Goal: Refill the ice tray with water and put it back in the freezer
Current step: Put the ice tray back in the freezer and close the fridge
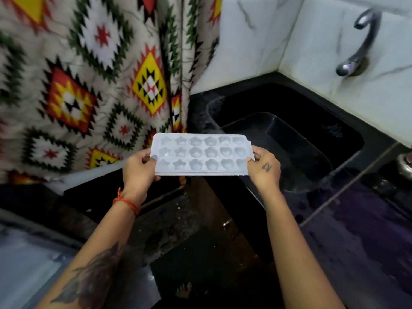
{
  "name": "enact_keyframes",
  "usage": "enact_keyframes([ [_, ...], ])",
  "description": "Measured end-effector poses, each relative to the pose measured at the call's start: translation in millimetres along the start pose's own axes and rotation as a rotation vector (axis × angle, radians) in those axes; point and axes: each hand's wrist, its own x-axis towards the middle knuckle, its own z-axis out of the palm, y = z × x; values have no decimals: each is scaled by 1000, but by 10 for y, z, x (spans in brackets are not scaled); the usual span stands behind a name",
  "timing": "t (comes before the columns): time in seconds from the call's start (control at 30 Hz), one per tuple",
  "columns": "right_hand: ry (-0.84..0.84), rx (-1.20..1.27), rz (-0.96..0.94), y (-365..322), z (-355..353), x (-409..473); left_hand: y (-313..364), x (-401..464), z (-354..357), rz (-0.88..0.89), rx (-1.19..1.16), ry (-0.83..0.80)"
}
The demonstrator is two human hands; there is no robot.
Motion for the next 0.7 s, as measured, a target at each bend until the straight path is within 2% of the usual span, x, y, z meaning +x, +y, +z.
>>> enact_keyframes([
  [0.37, -309, -46, -290, -464, 579, -138, -424, -395, -790, -122, -36, 394],
  [0.7, -567, -81, -479, -773, 1144, -701, -916, -1126, -1471, -231, -156, 681],
])
